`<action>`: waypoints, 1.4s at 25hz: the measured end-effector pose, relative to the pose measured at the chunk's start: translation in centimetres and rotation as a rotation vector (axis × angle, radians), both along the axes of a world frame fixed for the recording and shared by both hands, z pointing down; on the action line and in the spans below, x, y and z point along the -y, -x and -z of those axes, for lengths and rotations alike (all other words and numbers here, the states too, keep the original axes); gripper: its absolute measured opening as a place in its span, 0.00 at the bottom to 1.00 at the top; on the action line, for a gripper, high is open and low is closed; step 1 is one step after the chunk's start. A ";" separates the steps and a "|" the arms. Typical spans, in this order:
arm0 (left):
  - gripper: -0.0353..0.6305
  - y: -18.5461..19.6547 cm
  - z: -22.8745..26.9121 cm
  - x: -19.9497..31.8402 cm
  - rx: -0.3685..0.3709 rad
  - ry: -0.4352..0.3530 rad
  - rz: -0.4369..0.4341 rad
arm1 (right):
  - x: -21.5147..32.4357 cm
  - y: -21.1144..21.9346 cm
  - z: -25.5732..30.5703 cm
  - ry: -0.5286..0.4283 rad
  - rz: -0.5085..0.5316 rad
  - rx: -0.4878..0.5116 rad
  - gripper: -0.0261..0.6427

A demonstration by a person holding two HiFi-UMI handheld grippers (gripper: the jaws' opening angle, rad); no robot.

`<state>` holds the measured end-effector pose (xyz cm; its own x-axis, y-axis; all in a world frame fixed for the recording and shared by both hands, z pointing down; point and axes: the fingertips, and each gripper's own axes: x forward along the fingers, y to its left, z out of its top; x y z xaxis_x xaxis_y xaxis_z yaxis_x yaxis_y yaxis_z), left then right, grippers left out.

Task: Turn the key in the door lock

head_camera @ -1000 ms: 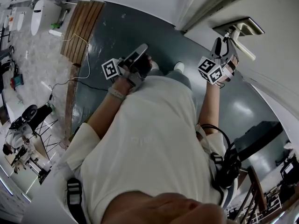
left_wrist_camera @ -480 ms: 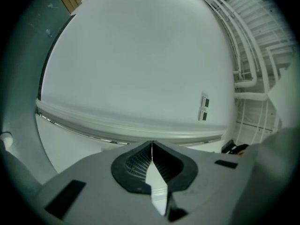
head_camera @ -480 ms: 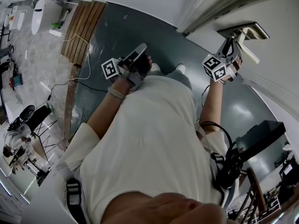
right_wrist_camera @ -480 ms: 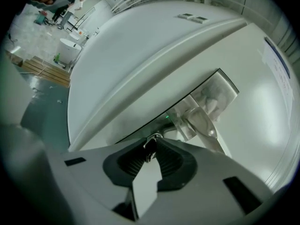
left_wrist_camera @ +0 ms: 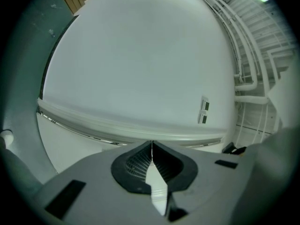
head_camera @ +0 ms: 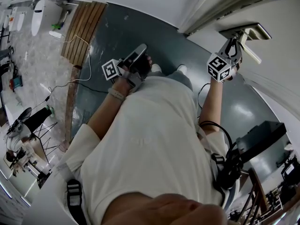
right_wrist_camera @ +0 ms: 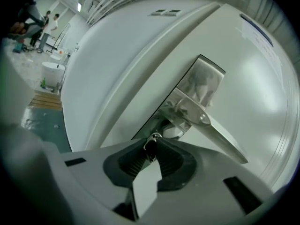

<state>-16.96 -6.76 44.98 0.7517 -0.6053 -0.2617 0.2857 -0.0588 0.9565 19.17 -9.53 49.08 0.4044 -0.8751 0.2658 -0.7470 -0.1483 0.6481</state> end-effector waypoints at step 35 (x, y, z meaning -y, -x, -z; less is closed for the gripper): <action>0.07 -0.4 -0.1 -1.0 -0.014 0.038 0.051 | -0.7 -1.1 0.8 -0.600 -0.063 1.504 0.12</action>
<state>-16.53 -5.81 45.04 0.7160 -0.6525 -0.2482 0.2966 -0.0375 0.9543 20.27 -8.80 48.29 0.1454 -0.9864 0.0772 -0.6026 -0.1502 -0.7838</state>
